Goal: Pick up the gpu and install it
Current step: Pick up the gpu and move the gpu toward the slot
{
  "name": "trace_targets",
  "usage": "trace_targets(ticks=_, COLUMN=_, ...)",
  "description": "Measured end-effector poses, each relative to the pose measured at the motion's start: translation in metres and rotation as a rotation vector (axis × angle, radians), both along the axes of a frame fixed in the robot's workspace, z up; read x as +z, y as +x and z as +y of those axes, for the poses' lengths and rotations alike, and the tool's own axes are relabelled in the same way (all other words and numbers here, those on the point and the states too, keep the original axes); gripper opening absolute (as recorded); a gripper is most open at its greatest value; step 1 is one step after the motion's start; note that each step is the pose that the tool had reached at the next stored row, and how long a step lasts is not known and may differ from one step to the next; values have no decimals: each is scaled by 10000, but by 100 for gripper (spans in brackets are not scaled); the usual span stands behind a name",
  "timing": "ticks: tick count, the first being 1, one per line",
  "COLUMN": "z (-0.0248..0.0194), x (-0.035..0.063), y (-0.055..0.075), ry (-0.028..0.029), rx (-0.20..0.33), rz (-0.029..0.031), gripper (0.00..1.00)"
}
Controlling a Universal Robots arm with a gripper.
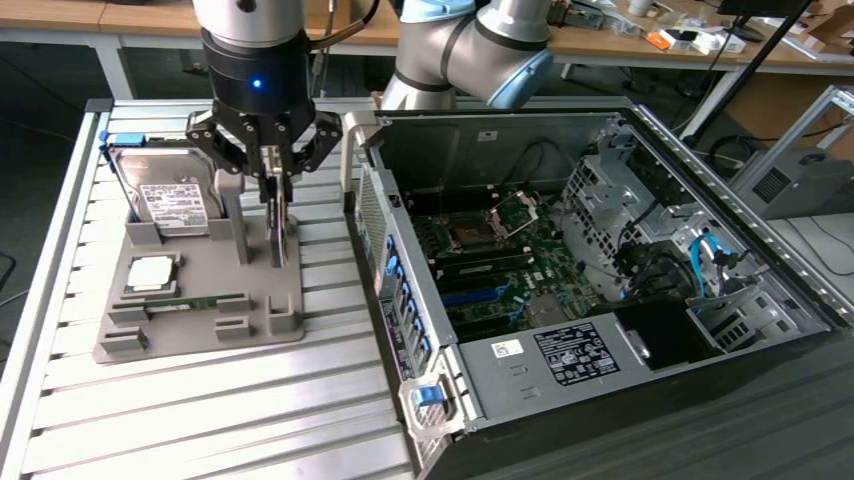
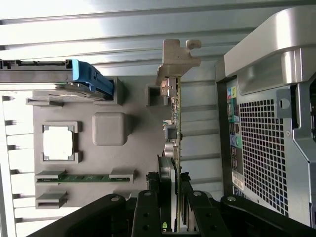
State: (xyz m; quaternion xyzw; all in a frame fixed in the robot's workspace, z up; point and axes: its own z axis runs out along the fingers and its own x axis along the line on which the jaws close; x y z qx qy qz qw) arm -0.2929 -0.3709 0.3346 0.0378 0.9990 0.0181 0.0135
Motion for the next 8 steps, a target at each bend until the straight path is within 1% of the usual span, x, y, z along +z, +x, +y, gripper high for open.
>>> trace_targets(ticks=8, z=0, x=31, y=0, ry=1, rx=0, rz=0, gripper=27)
